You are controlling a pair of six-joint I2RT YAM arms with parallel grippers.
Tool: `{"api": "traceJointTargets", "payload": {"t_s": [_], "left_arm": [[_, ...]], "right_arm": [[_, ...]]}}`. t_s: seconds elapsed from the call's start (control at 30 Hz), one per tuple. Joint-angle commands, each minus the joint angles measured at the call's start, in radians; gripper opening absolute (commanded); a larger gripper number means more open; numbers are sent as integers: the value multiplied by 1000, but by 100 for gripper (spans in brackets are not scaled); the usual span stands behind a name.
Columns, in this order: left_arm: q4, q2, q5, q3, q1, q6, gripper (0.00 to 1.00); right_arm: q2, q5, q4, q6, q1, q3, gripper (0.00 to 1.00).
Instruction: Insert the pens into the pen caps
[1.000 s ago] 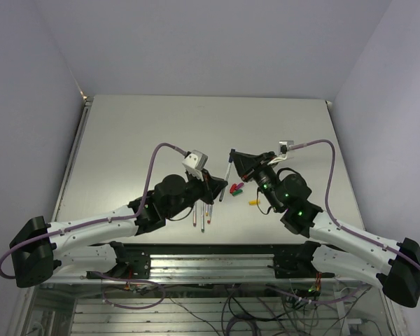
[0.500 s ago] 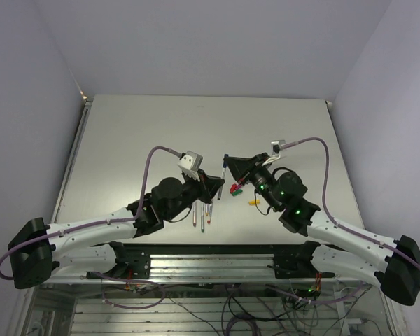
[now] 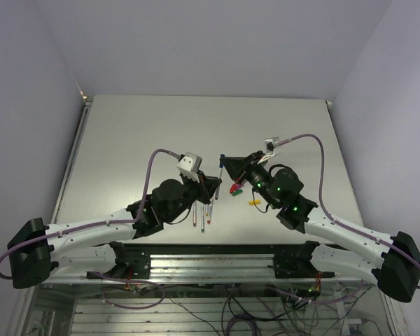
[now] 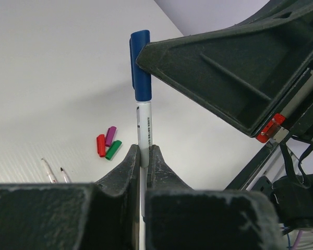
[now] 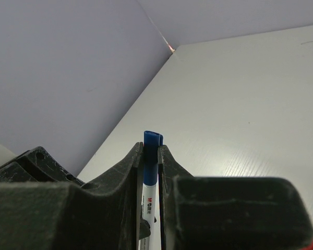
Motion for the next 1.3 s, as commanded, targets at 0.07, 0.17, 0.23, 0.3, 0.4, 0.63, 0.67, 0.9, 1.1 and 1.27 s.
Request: {"api": "traceJointTargets", "payload": {"t_s": [0.07, 0.17, 0.23, 0.3, 0.4, 0.63, 0.67, 0.9, 1.1, 1.27], "left_arm": [[229, -59, -122, 42, 4, 65, 7], [233, -51, -138, 58, 6, 79, 7], [243, -49, -151, 64, 6, 90, 7], [254, -45, -160, 70, 7, 100, 7], [266, -36, -163, 83, 12, 110, 7], [270, -18, -130, 125, 34, 129, 7], [260, -17, -126, 131, 36, 131, 7], [160, -48, -160, 120, 36, 117, 7], [49, -136, -131, 63, 36, 93, 7], [-8, -200, -38, 24, 36, 83, 7]], "right_arm": [[20, -124, -182, -12, 23, -35, 0], [30, -134, -198, -16, 35, -35, 0], [35, -136, -211, -20, 46, -33, 0], [42, -139, -226, -22, 55, -29, 0], [56, -146, -234, -19, 71, -29, 0], [85, -100, -281, -13, 123, -29, 0], [82, -89, -278, -10, 128, -35, 0], [17, 7, -321, -26, 138, 1, 0], [-71, 129, -393, -117, 138, 104, 37], [-127, 163, -413, -174, 137, 196, 47]]}}
